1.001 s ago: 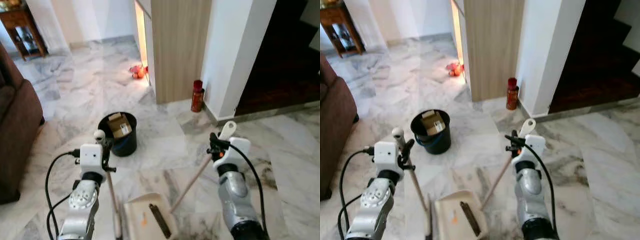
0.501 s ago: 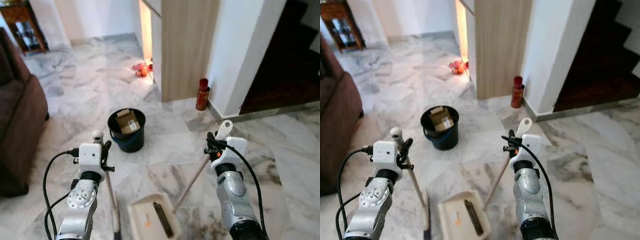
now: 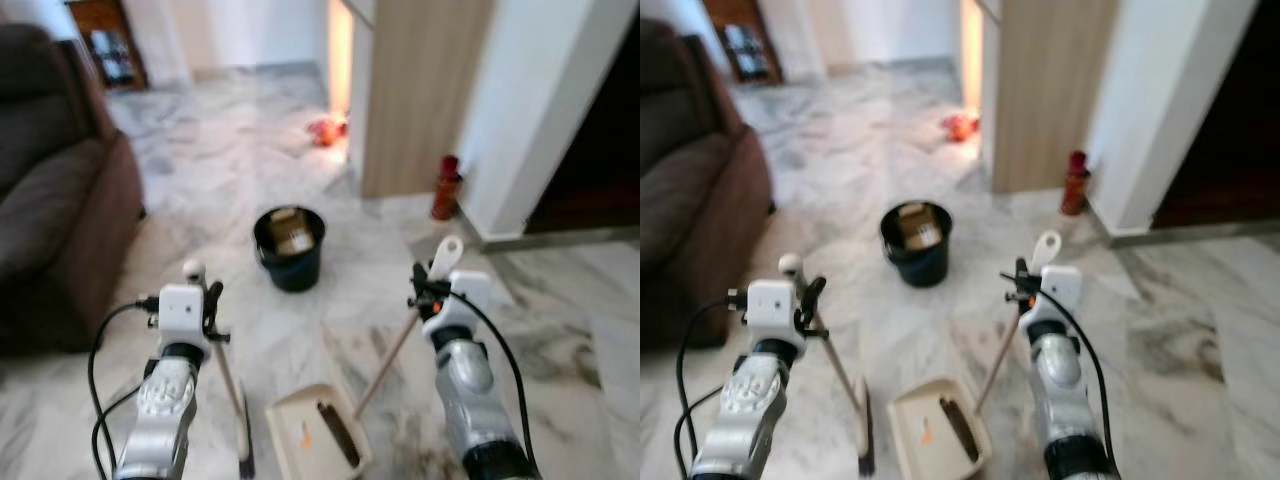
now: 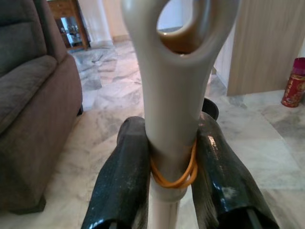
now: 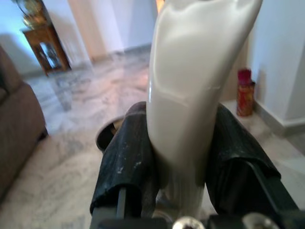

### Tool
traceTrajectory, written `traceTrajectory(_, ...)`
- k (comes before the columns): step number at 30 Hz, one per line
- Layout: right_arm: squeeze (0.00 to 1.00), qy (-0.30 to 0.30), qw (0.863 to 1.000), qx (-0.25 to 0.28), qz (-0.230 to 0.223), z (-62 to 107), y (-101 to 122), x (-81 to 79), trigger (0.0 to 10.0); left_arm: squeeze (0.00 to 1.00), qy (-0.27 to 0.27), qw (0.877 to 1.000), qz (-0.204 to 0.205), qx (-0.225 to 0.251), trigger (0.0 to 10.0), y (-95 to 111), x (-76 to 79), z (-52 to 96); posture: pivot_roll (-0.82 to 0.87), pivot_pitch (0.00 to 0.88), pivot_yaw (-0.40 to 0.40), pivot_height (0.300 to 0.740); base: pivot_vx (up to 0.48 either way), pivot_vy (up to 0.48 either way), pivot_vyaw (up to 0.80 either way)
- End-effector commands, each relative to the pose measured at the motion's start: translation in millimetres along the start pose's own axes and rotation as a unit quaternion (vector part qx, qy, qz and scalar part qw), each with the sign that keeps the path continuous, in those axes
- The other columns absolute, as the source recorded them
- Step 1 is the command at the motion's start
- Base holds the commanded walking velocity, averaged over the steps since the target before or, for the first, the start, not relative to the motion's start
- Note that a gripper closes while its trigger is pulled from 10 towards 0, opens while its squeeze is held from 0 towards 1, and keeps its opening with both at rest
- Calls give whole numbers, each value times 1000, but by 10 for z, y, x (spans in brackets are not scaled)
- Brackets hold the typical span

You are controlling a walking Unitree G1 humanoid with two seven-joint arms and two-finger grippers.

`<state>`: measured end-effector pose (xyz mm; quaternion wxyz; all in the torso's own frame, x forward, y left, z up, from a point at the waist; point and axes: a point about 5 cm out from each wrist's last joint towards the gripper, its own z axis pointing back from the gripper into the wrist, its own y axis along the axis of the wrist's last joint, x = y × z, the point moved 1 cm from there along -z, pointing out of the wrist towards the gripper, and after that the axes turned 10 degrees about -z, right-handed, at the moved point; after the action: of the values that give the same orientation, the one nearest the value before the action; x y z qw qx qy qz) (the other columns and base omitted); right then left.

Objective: Sweep floor

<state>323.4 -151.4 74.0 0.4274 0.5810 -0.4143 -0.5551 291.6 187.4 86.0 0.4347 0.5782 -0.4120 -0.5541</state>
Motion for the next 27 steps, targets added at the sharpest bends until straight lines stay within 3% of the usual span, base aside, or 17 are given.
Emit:
traceTrajectory(1,0,9,1000,24,-13,-41,98,-59,10000,0,3,1000,-7,20,10000,103,-26,-52,144,0,46,740,266,0,0)
traceTrajectory(6,0,16,1000,25,-10,-44,104,-66,10000,0,3,1000,-8,20,10000,101,-19,-56,141,0,46,740,265,0,183)
traceTrajectory(24,0,32,999,24,-11,-47,102,-116,10000,0,3,1000,-7,20,10000,105,-13,-67,145,0,45,740,266,0,744)
traceTrajectory(27,0,27,999,21,-17,-43,93,-100,10000,0,5,1000,-8,19,10000,99,-20,-63,147,0,45,740,271,0,206)
